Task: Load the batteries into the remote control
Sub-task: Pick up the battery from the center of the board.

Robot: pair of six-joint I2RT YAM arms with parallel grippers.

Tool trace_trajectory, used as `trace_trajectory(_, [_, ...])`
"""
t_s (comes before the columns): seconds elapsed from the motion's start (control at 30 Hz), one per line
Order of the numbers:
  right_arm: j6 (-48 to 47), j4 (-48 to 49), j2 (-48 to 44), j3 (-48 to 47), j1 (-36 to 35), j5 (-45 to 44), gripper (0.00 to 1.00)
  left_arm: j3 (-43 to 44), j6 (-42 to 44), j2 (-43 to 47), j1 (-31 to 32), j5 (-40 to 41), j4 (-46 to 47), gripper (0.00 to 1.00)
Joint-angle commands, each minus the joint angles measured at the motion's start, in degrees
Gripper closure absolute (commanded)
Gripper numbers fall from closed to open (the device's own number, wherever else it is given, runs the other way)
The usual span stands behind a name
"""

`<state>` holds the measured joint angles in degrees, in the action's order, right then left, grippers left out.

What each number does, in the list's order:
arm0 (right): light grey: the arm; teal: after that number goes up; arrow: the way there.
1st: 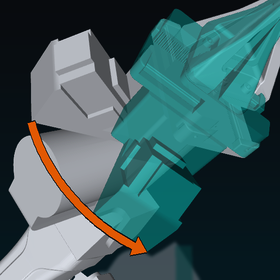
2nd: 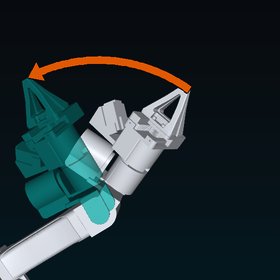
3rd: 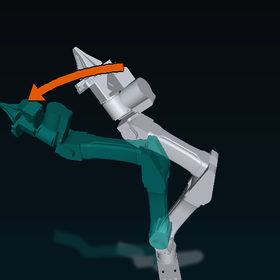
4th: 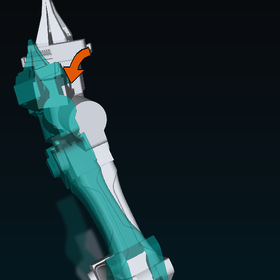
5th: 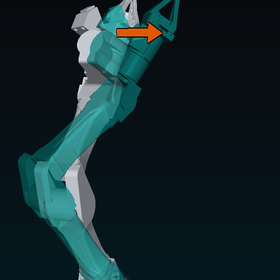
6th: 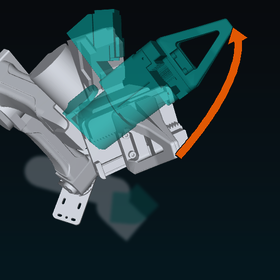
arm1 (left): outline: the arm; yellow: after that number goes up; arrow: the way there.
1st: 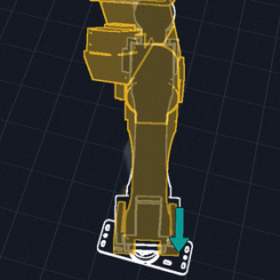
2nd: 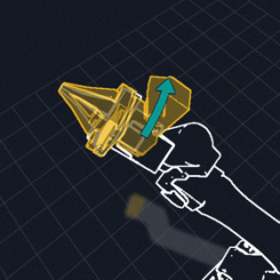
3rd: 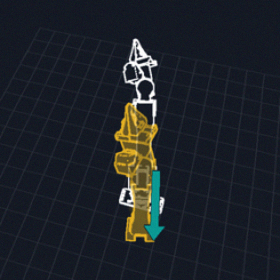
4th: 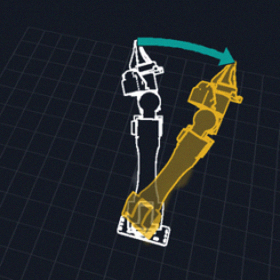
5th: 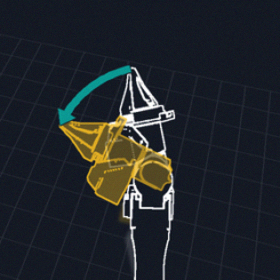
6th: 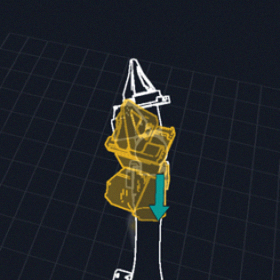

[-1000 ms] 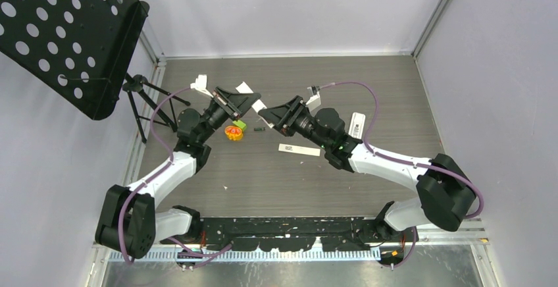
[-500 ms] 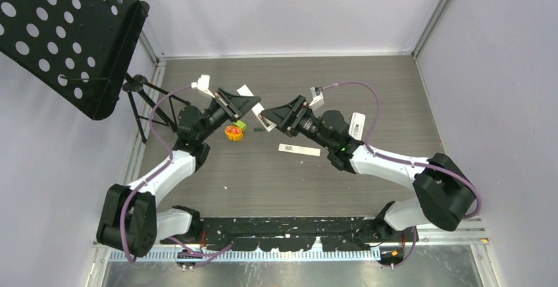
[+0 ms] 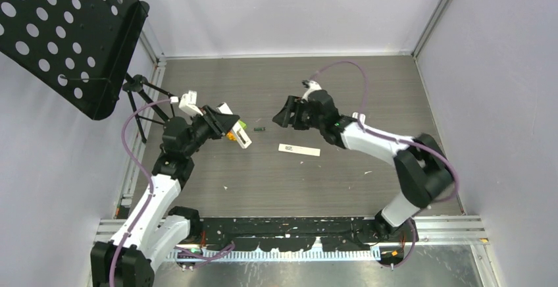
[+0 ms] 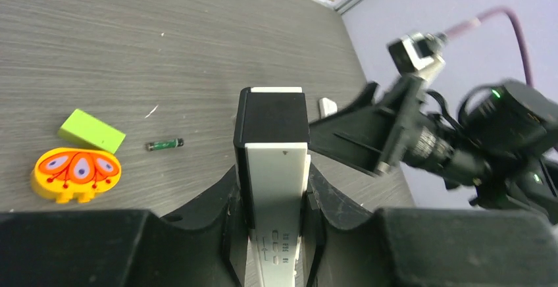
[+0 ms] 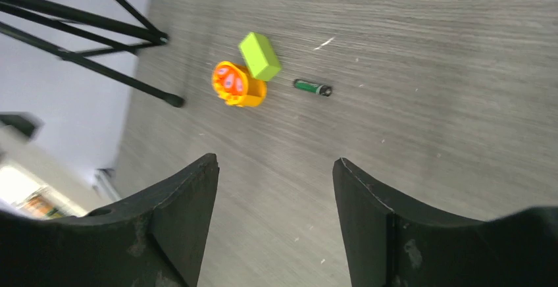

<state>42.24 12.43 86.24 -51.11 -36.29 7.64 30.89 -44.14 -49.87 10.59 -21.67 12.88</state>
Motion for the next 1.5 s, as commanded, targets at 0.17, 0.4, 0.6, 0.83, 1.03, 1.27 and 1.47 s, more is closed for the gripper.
trace_trajectory(0.17, [-34.43,-9.56,23.86,-21.16,-2.64,-1.86,0.34,0.57,7.87,6.34,-0.11,-2.92,-7.22,1.0])
trace_trajectory(0.4, [-41.3,-9.39,31.23,-27.17,-2.93,6.79,0.34,1.77,8.16,7.46,-0.13,-3.29,-9.47,1.0])
trace_trajectory(0.6, [-48.43,-14.58,35.04,-31.83,-3.3,8.88,0.36,3.22,6.72,5.88,-0.13,-4.61,-9.33,1.0])
trace_trajectory(0.83, [-53.54,-24.73,39.66,-38.64,-4.52,10.75,0.4,6.93,6.67,5.37,-0.13,-4.55,-11.29,1.0])
trace_trajectory(1.03, [-55.64,-27.29,41.36,-40.93,-6.6,7.78,0.5,7.93,6.87,5.62,-0.17,-4.17,-12.54,1.0])
trace_trajectory(1.27, [-57.24,-31.03,44.84,-45.0,-10.31,-1.64,0.75,8.38,7.44,6.47,-0.22,-3.43,-14.39,1.0])
trace_trajectory(1.47, [-55.28,-33.29,44.19,-45.46,-10.4,-6.64,0.98,8.11,7.56,6.71,-0.22,-3.39,-14.69,1.0])
